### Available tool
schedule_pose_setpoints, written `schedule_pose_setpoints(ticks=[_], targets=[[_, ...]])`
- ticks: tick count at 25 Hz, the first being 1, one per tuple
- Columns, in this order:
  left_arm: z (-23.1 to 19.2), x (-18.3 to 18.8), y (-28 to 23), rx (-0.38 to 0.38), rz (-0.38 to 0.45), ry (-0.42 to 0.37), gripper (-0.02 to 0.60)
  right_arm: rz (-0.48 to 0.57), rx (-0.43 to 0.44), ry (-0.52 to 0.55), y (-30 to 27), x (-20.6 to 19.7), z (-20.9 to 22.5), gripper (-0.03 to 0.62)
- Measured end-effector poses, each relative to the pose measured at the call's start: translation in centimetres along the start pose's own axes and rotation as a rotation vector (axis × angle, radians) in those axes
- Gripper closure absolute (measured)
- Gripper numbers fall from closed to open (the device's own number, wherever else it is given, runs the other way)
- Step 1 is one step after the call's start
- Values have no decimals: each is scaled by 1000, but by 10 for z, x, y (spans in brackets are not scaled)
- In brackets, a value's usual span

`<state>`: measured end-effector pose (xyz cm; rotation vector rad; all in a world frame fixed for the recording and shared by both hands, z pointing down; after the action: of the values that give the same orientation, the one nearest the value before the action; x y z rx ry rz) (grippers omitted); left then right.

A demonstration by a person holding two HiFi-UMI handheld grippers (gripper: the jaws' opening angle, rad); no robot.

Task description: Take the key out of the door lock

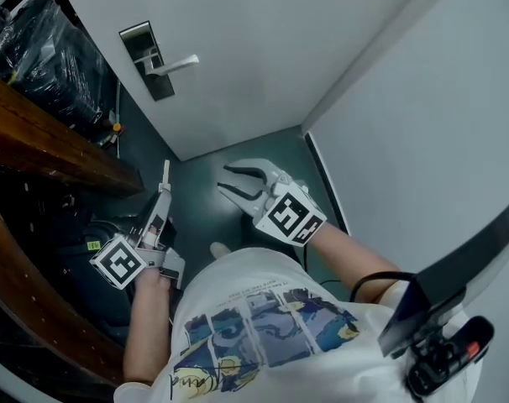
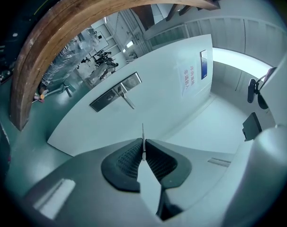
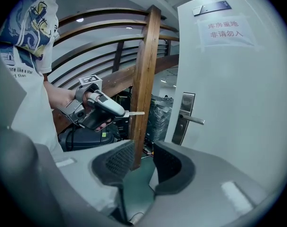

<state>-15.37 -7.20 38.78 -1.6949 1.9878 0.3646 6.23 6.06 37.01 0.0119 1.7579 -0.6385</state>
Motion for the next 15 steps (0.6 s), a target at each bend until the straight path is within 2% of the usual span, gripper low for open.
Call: schedule_pose_setpoints(ticks=[5, 9, 15], targets=[[3, 0, 3, 48, -25, -66, 557, 3, -7, -4, 6, 3, -4, 479], [3, -5, 2, 10, -25, -20, 557, -1, -9, 6, 8, 5, -7, 501], [2, -8, 5, 15, -28, -4, 557, 5, -4, 17, 8, 10, -11, 543]])
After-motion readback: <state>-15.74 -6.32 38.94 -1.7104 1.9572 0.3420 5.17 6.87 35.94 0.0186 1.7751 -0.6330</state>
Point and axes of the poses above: the fingertips, and each gripper's own axes: y backward along the fingers, z to its right, x out of its top, the point moved 10 cm from there along y, backward along the fingers
